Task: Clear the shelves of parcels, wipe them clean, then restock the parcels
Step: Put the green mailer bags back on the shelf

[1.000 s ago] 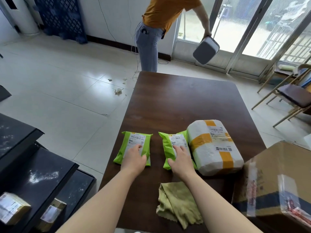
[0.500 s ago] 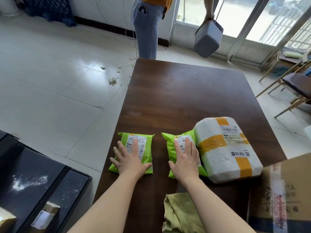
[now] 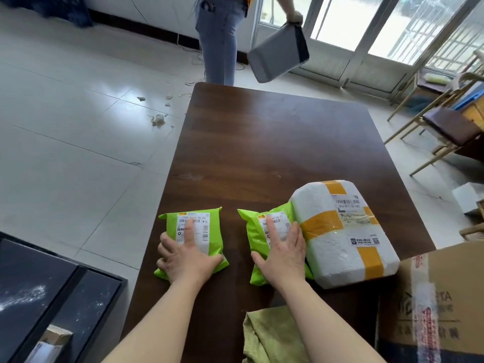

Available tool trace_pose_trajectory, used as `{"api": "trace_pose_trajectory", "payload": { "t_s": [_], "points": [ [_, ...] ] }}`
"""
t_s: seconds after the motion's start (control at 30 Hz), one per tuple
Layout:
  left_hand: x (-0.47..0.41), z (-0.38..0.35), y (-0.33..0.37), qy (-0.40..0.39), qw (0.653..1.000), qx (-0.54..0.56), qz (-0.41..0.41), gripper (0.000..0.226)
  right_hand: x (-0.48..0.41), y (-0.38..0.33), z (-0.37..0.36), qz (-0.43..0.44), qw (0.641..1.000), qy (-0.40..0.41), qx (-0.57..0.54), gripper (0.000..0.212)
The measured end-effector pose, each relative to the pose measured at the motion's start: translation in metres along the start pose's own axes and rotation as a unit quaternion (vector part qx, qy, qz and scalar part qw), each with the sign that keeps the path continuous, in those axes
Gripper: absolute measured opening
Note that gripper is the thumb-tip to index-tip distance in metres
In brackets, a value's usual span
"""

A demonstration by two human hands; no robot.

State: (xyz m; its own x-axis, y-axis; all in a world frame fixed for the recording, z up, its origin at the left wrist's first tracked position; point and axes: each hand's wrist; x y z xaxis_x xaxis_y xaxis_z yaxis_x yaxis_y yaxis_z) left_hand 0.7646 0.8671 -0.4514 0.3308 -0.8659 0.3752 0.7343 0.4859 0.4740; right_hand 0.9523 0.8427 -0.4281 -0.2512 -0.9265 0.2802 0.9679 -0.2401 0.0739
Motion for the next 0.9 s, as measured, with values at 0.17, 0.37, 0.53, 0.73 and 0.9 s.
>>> {"api": "trace_pose_trajectory", "payload": {
  "t_s": [0.17,0.37,0.53,0.73,0.9],
  "points": [
    [0.007,0.012,-0.004,0.009,1.000,0.023,0.003,0.119,-0.003,-0.004,-0.004,-0.006,0.998,-0.055,0.001,0.083],
    [0.023,0.033,-0.005,0.036,0.999,0.026,-0.016,0.117,-0.003,-0.010,0.004,0.009,1.000,-0.017,-0.009,0.075],
    [0.045,0.060,-0.012,0.081,0.996,0.032,-0.013,0.117,0.014,-0.017,0.027,0.012,0.998,0.014,-0.055,0.074],
    [0.085,0.097,-0.024,0.152,0.987,0.054,0.019,0.118,0.042,-0.028,0.070,0.051,0.992,0.040,-0.104,0.068],
    [0.125,0.122,-0.036,0.190,0.977,0.083,0.042,0.117,0.072,-0.035,0.103,0.101,0.985,0.060,-0.127,0.067]
  ]
}}
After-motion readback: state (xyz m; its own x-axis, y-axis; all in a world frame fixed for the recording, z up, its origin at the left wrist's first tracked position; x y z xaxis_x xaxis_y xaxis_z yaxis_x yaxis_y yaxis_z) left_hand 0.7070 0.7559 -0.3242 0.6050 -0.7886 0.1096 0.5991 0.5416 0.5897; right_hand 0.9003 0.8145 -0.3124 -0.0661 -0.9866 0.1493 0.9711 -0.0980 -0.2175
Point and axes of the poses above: each hand's wrist, its own x-axis away from the middle knuckle, its own z-axis out of the back of the hand, y = z × x, and after that the axes turned 12 degrees about x, right-handed
